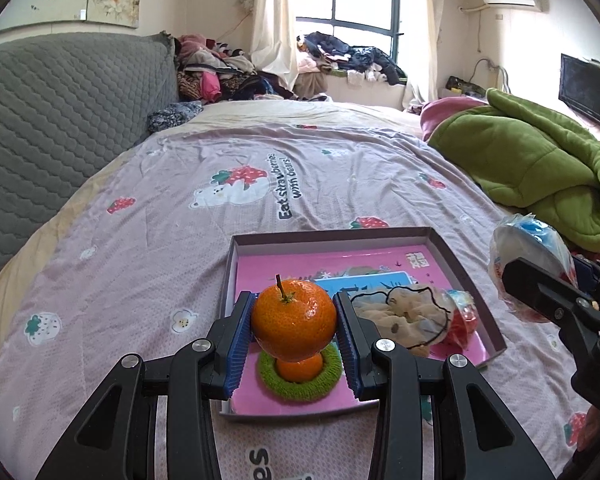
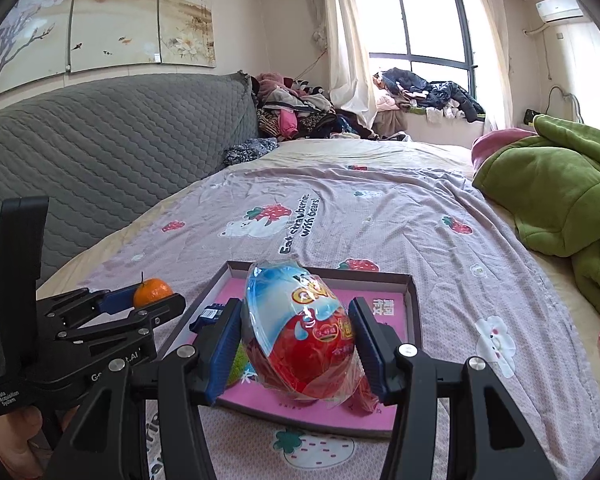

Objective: Organize objects
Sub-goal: 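Carry the orange with the left gripper while the right gripper carries the egg toy, then set the orange on the green ring while the right gripper releases the egg toy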

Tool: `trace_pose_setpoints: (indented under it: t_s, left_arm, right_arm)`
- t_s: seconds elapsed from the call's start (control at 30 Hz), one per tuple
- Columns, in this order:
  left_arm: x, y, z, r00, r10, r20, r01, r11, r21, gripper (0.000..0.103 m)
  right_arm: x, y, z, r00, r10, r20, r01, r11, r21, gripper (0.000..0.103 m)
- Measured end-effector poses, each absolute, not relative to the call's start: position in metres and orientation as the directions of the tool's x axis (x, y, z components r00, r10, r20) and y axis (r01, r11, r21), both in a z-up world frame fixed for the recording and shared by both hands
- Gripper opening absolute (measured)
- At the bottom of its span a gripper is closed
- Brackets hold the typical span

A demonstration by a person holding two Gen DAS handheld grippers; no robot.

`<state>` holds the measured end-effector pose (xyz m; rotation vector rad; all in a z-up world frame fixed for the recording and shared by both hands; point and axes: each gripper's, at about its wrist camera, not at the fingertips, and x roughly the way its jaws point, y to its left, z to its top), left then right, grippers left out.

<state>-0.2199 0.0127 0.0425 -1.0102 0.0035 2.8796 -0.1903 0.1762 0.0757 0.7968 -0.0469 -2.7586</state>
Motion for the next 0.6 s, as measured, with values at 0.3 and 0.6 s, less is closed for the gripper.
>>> trace_pose_setpoints:
  t_s: [0.3, 0.6]
  left_arm:
    - [-0.237, 0.014, 0.018, -0.767, 0.087, -0.636, -0.106, -0.994, -0.008, 0.041]
    - [-0.251, 0.014, -0.008, -0.746, 0.095, -0.660, -0.110, -0.994, -0.018, 0.041]
  right_arm:
    - [-0.215, 0.168, 0.048, -0.793, -0.252, -0.555, 0.239, -0.966, 0.098, 0.054]
    - [-0.235, 0.164, 0.011, -0.764, -0.213, -0.609, 0.216, -0.974, 0.070, 0.054]
